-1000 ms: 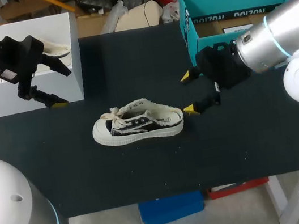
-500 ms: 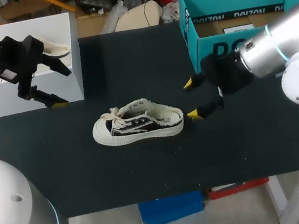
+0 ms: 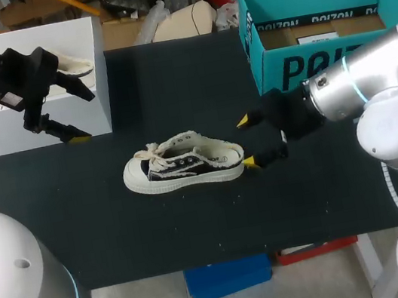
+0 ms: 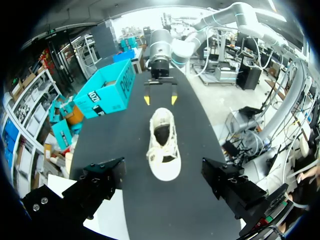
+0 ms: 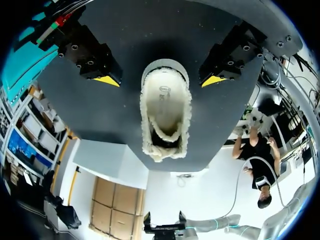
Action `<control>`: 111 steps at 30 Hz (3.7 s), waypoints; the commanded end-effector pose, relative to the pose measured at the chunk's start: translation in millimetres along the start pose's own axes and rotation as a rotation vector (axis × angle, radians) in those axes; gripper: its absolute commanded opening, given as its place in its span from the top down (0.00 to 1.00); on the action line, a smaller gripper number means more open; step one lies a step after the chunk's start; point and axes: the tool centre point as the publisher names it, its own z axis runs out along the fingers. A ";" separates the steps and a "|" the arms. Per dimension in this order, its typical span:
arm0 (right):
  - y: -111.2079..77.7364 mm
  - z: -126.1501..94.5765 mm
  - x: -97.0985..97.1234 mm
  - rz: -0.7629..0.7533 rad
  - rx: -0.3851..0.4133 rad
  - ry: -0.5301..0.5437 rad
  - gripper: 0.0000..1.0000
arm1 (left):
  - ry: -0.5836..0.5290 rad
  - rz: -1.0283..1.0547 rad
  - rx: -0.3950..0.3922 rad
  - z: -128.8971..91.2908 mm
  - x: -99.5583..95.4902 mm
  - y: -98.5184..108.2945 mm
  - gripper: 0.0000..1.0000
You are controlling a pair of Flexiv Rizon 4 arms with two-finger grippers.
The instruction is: Take the shoe out of the shoebox, open the shoe tongue, remove and reinsert the insole, then place the shoe into the shoebox
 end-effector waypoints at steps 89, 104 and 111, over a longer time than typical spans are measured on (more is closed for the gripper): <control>-11.5 71.5 5.6 0.068 -0.106 0.047 1.00 | -0.241 -1.479 -0.911 66.9 -28.5 -63.7 0.00; -11.5 71.5 5.6 0.068 -0.106 0.047 1.00 | -0.364 -1.631 -0.932 76.8 -27.6 -78.1 0.00; -11.5 71.5 5.6 0.068 -0.106 0.047 1.00 | -0.433 -1.660 -0.918 100.1 -17.0 -100.7 0.00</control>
